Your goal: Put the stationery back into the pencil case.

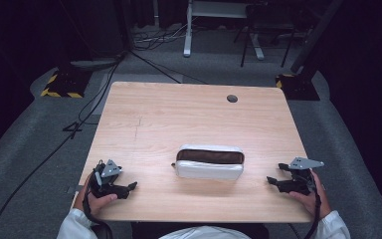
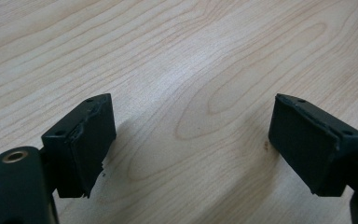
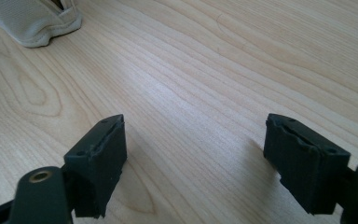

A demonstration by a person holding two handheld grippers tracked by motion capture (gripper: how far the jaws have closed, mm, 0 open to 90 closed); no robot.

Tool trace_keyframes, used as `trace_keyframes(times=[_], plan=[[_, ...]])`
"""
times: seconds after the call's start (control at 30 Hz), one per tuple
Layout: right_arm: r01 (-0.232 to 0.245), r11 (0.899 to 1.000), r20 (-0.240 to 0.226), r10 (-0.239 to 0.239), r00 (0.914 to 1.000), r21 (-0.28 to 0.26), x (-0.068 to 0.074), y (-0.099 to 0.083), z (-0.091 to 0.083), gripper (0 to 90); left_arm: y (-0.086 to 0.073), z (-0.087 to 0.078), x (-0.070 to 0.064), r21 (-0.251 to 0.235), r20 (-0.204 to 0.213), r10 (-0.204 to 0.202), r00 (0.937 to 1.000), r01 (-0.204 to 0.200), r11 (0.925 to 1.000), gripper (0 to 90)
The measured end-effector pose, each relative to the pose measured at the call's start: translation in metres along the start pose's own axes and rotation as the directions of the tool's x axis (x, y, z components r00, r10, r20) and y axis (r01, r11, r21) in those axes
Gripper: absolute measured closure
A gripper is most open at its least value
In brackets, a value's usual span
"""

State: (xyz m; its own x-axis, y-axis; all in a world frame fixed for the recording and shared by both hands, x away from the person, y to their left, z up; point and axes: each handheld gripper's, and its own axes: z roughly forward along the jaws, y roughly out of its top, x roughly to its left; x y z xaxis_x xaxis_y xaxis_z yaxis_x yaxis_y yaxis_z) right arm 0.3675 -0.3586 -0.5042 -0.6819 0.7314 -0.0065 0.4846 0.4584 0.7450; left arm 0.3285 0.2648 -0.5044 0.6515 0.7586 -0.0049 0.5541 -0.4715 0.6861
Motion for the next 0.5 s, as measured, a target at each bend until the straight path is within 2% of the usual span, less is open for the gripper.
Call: trace_keyframes(times=[0.03, 0.37, 0.5], plan=[[0.001, 1.0, 0.001, -0.001, 1.0, 0.002, -0.0001, 0.0001, -0.0001, 21.5, -0.0001, 0.0008, -0.001, -0.005, 0.003, -0.019, 0.9998, 0.019, 0.9998, 14.9], [0.003, 1.0, -0.001, -0.003, 1.0, 0.004, -0.0004, 0.0001, -0.0002, 21.3, 0.0008, 0.0016, 0.0006, -0.006, -0.018, -0.019, 0.9997, 0.019, 0.9998, 14.8], [0.002, 1.0, -0.002, -0.002, 1.0, 0.003, -0.0005, 0.0001, -0.0001, 21.3, 0.0013, 0.0024, -0.0003, -0.007, -0.022, -0.039, 0.999, 0.038, 0.9992, 14.8]])
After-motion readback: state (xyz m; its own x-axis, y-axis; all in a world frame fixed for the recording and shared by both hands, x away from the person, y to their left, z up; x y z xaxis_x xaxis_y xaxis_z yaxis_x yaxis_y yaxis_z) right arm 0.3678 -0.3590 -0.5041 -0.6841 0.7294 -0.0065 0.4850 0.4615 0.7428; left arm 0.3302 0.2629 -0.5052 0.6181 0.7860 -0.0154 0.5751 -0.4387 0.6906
